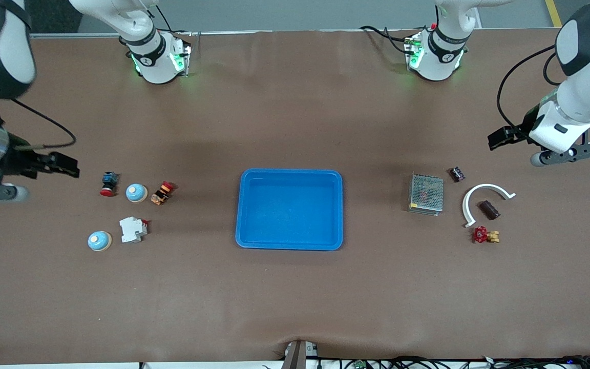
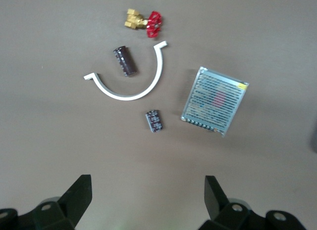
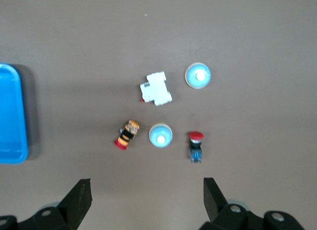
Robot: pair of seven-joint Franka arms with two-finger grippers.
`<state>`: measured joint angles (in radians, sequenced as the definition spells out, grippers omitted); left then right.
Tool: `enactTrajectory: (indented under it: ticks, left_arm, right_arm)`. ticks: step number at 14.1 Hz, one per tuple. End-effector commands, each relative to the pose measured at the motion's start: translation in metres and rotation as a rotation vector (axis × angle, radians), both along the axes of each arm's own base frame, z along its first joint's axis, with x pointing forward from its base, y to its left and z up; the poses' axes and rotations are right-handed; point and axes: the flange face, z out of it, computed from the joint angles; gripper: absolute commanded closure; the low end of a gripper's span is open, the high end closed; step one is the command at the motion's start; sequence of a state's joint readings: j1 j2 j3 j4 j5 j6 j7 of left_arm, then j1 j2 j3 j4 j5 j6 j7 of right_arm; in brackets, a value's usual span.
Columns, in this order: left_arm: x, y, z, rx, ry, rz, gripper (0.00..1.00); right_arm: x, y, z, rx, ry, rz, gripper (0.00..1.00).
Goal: Place electrolytic capacitor and blue bell in tray
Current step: 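Reach the left gripper to a capacitor while the right gripper reaches a bell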
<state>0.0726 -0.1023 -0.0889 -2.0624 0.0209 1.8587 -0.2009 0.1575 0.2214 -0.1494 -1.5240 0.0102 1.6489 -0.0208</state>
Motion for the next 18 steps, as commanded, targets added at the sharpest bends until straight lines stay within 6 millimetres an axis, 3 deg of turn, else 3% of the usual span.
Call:
enactTrajectory:
  ticks: [1,2,4,10,14,18]
  left_arm:
    - [-0.021,0.025,-0.047,-0.010,-0.028,0.060,0.00]
    - [-0.024,0.028,-0.064,-0.011,-0.038,0.067,0.00]
    - [-0.024,0.030,-0.094,-0.013,-0.010,0.093,0.00]
    - [-0.016,0.036,-0.182,-0.030,0.079,0.118,0.00]
    - [-0.014,0.051,-0.223,-0.040,0.103,0.148,0.04]
    - [-0.012,0.046,-0.258,-0.072,0.104,0.186,0.10]
  right_arm:
    - [0.016,0.017,-0.037,-0.012,0.019,0.017,0.00]
    - [0.019,0.017,-0.048,-0.013,0.025,0.042,0.00]
    - [0.027,0.008,-0.071,0.007,0.031,0.263,0.00]
    - [0.044,-0.057,-0.137,0.054,0.049,0.735,0.00]
    - [0.040,-0.088,-0.190,0.057,0.022,1.001,0.00]
    - [0.041,-0.101,-0.236,0.071,0.043,1.095,0.00]
